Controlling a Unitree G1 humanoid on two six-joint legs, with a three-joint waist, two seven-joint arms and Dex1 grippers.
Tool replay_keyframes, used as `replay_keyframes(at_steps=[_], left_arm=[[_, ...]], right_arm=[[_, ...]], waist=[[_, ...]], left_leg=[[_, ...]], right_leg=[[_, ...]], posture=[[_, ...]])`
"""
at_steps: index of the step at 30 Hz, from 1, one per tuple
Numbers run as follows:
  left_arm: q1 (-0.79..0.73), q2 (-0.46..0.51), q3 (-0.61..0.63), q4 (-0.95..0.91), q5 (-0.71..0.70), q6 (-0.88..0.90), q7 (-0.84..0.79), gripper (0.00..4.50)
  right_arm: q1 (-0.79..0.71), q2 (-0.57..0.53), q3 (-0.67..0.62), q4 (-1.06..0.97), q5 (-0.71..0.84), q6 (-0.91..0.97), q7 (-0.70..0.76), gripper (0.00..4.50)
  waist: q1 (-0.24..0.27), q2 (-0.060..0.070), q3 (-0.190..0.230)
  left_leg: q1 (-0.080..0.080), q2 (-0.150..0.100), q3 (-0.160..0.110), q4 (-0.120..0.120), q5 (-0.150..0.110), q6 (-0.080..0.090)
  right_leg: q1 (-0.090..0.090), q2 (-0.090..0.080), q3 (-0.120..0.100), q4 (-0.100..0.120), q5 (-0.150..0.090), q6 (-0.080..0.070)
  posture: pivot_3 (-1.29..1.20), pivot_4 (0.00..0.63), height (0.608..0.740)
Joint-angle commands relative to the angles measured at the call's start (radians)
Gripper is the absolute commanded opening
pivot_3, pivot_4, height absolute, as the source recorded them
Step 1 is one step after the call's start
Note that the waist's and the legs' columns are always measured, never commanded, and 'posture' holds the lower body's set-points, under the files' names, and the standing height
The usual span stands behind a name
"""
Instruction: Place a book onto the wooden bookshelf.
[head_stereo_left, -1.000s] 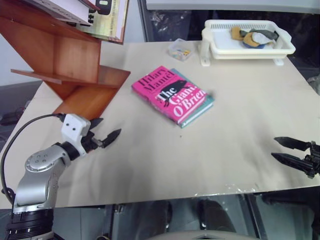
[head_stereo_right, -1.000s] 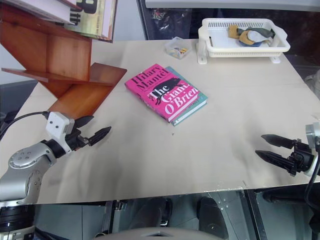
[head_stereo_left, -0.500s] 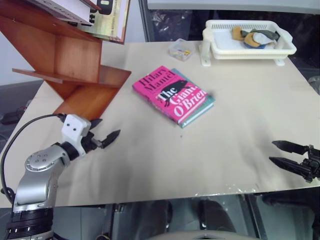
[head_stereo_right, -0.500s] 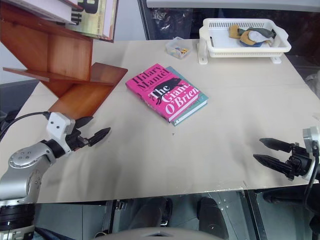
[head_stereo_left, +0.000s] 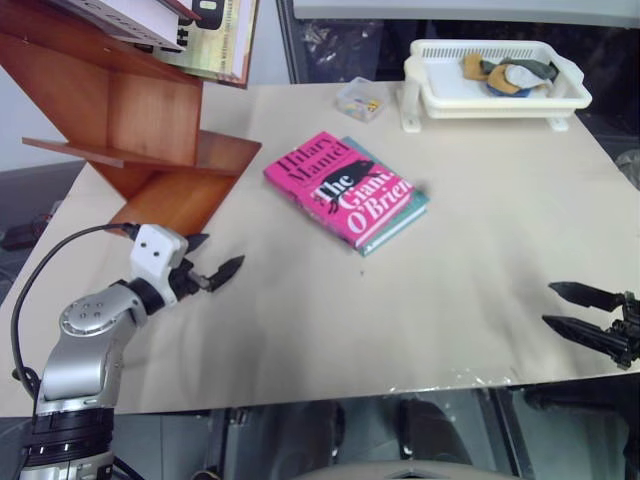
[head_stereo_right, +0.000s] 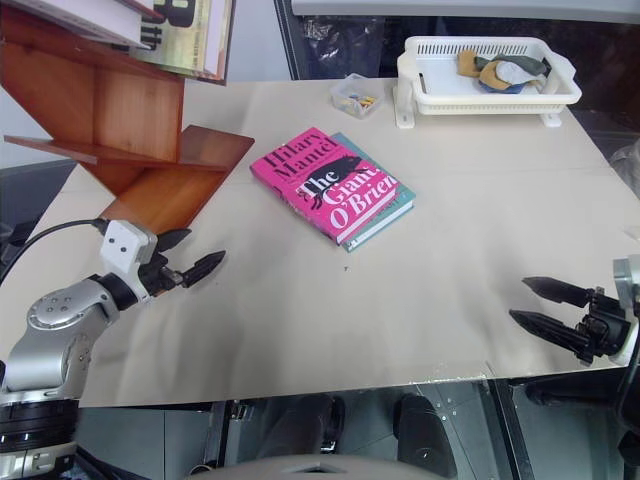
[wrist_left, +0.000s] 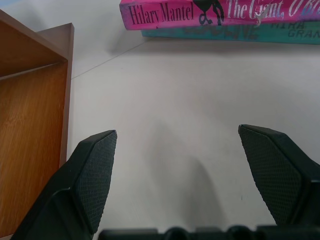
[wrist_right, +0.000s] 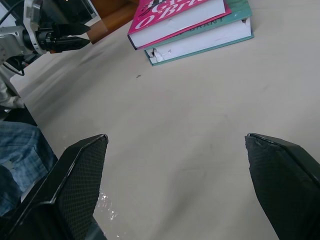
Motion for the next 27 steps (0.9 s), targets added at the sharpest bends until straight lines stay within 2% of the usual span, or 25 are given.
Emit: replay_keyframes(at_steps=[1, 8, 12, 18, 21, 27], left_arm=[[-0.004, 0.0, 0.012, -0.014, -0.007, -0.015, 0.006, 4.29], [-0.014, -0.008, -0.002, -0.033, -0.013, 0.004, 0.013, 4.29], [-0.047, -0.056, -0.027, -0.086, -0.065, 0.122, 0.057, 4.29], [-0.196, -0.261, -0.072, -0.156, -0.191, 0.404, 0.263, 4.29], [-0.296, -0.378, -0.05, -0.128, -0.255, 0.528, 0.388, 4.29], [-0.428, -0.586, 0.02, -0.027, -0.343, 0.613, 0.577, 4.29]], right_arm=[[-0.004, -0.005, -0.036, -0.034, 0.024, 0.004, -0.009, 4.5], [-0.011, 0.005, -0.027, -0.053, 0.031, 0.006, -0.02, 4.5], [-0.038, 0.023, -0.033, -0.108, 0.066, 0.01, -0.048, 4.5], [-0.073, 0.021, -0.017, -0.228, 0.081, -0.008, -0.068, 4.5], [-0.085, 0.007, 0.01, -0.296, 0.072, -0.005, -0.075, 4.5], [-0.087, 0.009, 0.04, -0.345, 0.052, -0.009, -0.107, 4.5]], waist=[[0.0, 0.0, 0.0], [0.0, 0.0, 0.0], [0.0, 0.0, 0.0], [0.004, -0.001, 0.0], [0.004, -0.002, 0.0], [0.002, -0.004, 0.0]], left_leg=[[0.0, 0.0, 0.0, 0.0, 0.0, 0.0], [0.0, 0.0, 0.0, 0.0, 0.0, 0.0], [0.0, 0.0, 0.0, 0.0, 0.0, 0.0], [-0.005, -0.001, -0.003, 0.008, 0.0, 0.0], [-0.009, -0.002, -0.001, 0.012, 0.001, -0.002], [-0.007, -0.002, -0.001, 0.015, 0.002, -0.002]], right_leg=[[0.0, 0.0, 0.0, 0.0, 0.0, 0.0], [0.0, 0.0, 0.0, 0.0, 0.0, 0.0], [0.0, 0.0, 0.0, 0.0, 0.0, 0.0], [-0.002, 0.001, -0.003, 0.004, 0.0, 0.0], [-0.007, 0.0, -0.004, 0.011, 0.0, 0.0], [-0.007, 0.003, -0.004, 0.016, 0.0, 0.001]], posture=[[0.0, 0.15, 0.74], [0.0, 0.15, 0.74], [0.0, 0.15, 0.74], [0.0, 0.15, 0.74], [0.0, 0.15, 0.74], [0.0, 0.15, 0.74]])
